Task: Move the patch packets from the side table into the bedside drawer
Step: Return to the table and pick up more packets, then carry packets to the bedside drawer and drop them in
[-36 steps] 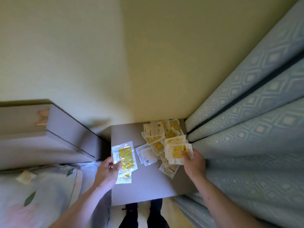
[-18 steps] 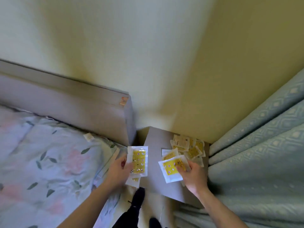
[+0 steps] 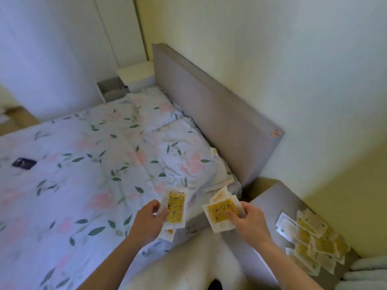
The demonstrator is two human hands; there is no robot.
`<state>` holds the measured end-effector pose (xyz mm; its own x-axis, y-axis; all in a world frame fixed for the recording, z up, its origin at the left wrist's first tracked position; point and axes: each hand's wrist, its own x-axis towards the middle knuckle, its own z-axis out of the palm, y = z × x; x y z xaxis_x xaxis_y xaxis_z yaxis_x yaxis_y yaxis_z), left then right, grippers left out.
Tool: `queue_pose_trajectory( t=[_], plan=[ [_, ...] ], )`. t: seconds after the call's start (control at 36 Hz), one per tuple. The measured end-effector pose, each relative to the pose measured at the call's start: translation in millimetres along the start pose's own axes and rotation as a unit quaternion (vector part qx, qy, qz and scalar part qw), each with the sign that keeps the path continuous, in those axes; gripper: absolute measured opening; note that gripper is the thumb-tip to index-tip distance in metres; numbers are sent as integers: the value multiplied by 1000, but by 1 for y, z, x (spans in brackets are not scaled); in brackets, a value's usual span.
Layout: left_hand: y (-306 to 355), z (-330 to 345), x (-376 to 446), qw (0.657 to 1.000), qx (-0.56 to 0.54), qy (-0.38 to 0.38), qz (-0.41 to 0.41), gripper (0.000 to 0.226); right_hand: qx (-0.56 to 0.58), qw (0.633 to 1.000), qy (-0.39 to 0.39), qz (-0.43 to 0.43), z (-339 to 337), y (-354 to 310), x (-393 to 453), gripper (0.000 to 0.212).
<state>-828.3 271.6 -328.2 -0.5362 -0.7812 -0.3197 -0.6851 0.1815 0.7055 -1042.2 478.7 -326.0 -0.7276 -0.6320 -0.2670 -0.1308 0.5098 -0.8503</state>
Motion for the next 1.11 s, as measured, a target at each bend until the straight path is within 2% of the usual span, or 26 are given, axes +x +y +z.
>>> queue_pose_trajectory(
  t=[0.11, 0.22, 0.39, 0.5, 0.72, 0.89, 1.0, 1.11],
  plan=[
    [-72, -69, -52, 995, -35, 71, -60, 33, -24, 997, -44, -56, 81, -47, -13, 20],
    [-154, -140, -109, 984, -64, 122, -111, 19, -53, 987, -96, -117, 183, -94, -41, 31],
    [-274, -245, -197, 962, -71, 212, -158, 37, -47, 966, -179, -182, 330, -167, -113, 24],
    [-340, -303, -256, 937, -96, 268, -201, 38, -62, 947, -237, -210, 416, -214, -165, 18],
    [-444, -394, -346, 879, -152, 370, -260, 39, -93, 890, -351, -276, 565, -298, -248, 15],
    [-524, -451, -393, 829, -203, 422, -306, 39, -123, 835, -420, -332, 693, -346, -297, 21],
    [-580, -491, -426, 790, -223, 447, -356, 26, -141, 801, -459, -358, 786, -373, -331, 27],
    [-622, -532, -467, 748, -238, 484, -387, 14, -158, 757, -513, -373, 877, -402, -381, 21]
  ],
)
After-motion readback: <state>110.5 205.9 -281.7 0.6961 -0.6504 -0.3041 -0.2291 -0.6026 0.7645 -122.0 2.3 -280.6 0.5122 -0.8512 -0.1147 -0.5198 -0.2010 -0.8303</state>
